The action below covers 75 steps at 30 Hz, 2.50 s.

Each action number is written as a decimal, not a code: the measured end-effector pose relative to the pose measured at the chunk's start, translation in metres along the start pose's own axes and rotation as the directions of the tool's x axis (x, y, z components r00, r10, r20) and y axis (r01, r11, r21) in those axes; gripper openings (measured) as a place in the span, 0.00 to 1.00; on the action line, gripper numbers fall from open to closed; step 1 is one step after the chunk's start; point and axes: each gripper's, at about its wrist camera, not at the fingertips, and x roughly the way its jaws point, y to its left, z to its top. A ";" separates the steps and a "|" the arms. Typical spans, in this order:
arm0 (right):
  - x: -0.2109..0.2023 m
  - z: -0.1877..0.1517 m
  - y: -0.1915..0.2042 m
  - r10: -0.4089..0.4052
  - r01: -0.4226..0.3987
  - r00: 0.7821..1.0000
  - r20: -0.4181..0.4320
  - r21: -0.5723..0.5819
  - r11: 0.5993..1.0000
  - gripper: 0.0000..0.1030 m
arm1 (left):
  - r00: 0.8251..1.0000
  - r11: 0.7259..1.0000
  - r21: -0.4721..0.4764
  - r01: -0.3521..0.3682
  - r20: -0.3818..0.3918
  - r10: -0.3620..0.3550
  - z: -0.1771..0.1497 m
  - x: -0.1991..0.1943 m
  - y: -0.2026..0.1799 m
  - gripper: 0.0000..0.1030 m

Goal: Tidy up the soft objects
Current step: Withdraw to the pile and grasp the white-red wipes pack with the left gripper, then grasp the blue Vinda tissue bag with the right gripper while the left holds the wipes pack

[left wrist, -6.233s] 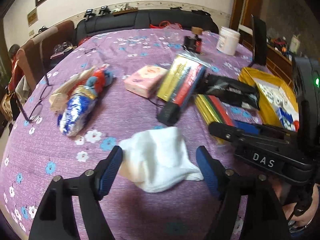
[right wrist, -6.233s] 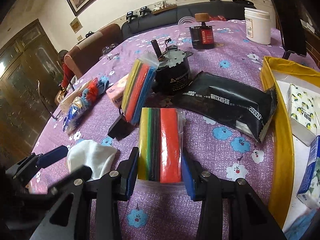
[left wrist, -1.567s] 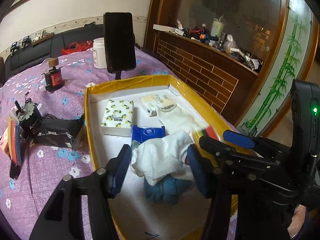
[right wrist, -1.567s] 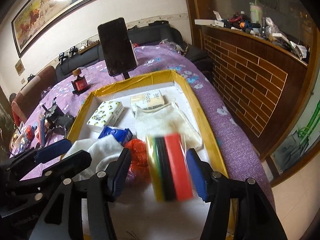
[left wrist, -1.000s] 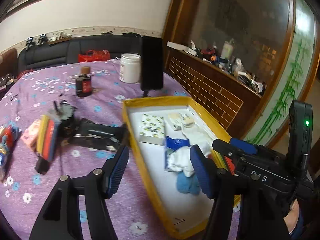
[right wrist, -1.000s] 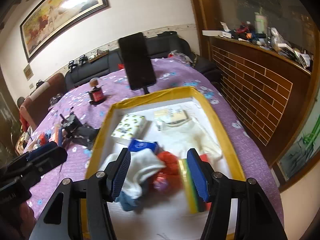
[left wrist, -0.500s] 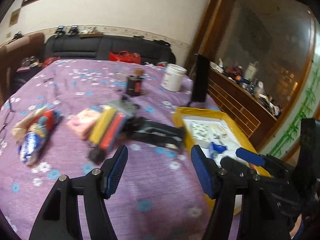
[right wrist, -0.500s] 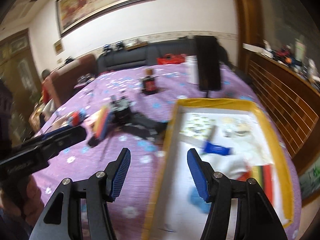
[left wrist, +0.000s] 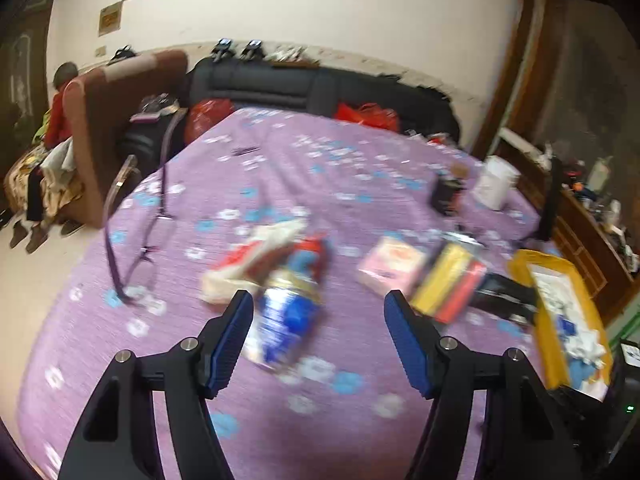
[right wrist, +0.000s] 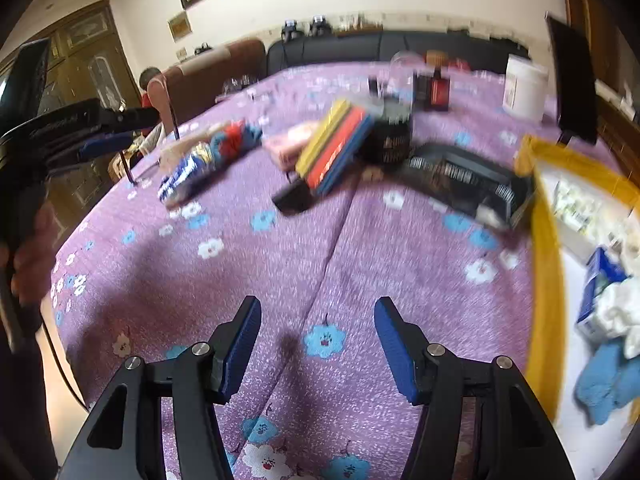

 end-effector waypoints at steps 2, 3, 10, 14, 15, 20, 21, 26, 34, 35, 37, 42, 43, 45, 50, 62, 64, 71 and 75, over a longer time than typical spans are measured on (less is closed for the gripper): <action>-0.002 0.000 -0.006 0.024 -0.024 1.000 0.004 0.025 0.999 0.62 | 0.998 1.000 -0.008 -0.030 -0.053 0.029 0.009 0.018 0.015 0.65; 0.000 0.001 -0.009 0.036 -0.036 0.999 -0.005 0.039 0.999 0.62 | 0.997 0.999 -0.009 -0.033 -0.070 0.032 0.012 0.026 0.020 0.65; -0.004 -0.002 -0.001 0.047 -0.047 0.999 0.008 0.000 0.999 0.62 | 0.981 0.997 -0.022 -0.080 -0.182 0.075 0.027 0.084 0.039 0.65; -0.007 -0.003 0.003 0.057 -0.056 0.998 0.024 -0.019 0.998 0.62 | 0.969 0.993 -0.015 -0.113 -0.222 0.107 0.025 0.104 0.041 0.47; -0.007 -0.002 0.001 0.059 -0.059 0.998 0.024 -0.014 0.998 0.62 | 0.965 0.993 -0.018 -0.116 -0.238 0.108 0.023 0.109 0.043 0.46; -0.007 -0.002 -0.001 0.064 -0.064 0.998 0.021 0.002 0.998 0.62 | 0.973 0.993 -0.024 -0.118 -0.202 0.111 0.012 0.093 0.035 0.45; -0.008 -0.002 -0.002 0.063 -0.063 0.998 0.021 0.004 0.998 0.62 | 0.977 0.994 -0.031 -0.102 -0.192 0.094 0.007 0.084 0.032 0.45; -0.008 -0.002 -0.003 0.065 -0.066 0.998 0.024 0.010 0.998 0.62 | 0.988 0.999 -0.018 -0.039 -0.153 0.036 -0.025 0.038 0.015 0.45; -0.007 -0.001 -0.003 0.048 -0.048 0.999 0.011 0.019 0.999 0.62 | 0.991 0.996 -0.037 0.076 -0.108 -0.080 -0.078 -0.020 0.011 0.45; -0.006 -0.001 -0.003 0.050 -0.050 0.999 0.003 0.027 0.998 0.62 | 0.992 0.997 -0.042 0.071 -0.101 -0.075 -0.082 -0.026 0.014 0.45; -0.003 0.001 0.000 0.102 -0.100 0.994 -0.025 0.063 0.993 0.62 | 0.995 0.997 -0.058 0.048 -0.084 -0.053 -0.085 -0.033 0.023 0.45; 0.006 0.014 0.038 0.211 -0.209 0.974 -0.078 0.027 0.978 0.62 | 0.997 0.996 -0.088 0.005 -0.078 -0.012 -0.088 -0.031 0.040 0.45; 0.009 0.016 0.048 0.224 -0.224 0.970 -0.090 0.011 0.975 0.62 | 0.997 0.996 -0.092 0.006 -0.077 -0.013 -0.089 -0.030 0.042 0.45; 0.018 0.023 0.063 0.242 -0.244 0.964 -0.108 -0.010 0.970 0.62 | 0.997 0.996 -0.094 0.003 -0.074 -0.010 -0.091 -0.029 0.044 0.45; 0.040 0.055 0.078 0.238 -0.242 0.968 -0.080 -0.040 0.969 0.71 | 0.997 0.993 -0.118 0.017 -0.075 -0.026 -0.096 -0.028 0.054 0.45; 0.044 0.018 0.123 0.378 -0.444 0.860 -0.344 -0.137 0.886 0.72 | 0.998 0.989 -0.147 0.008 -0.067 -0.018 -0.103 -0.032 0.075 0.45; 0.035 0.016 0.132 0.320 -0.401 0.891 -0.321 -0.229 0.887 0.72 | 0.998 0.989 -0.150 0.010 -0.063 -0.019 -0.103 -0.032 0.075 0.45; 0.052 0.036 0.153 0.228 -0.300 0.947 -0.225 -0.375 0.877 0.72 | 0.998 0.990 -0.141 -0.002 -0.067 -0.008 -0.105 -0.033 0.073 0.45; 0.068 0.026 0.158 0.216 -0.295 0.947 -0.237 -0.383 0.875 0.49 | 0.998 0.990 -0.137 -0.016 -0.065 0.007 -0.106 -0.034 0.071 0.45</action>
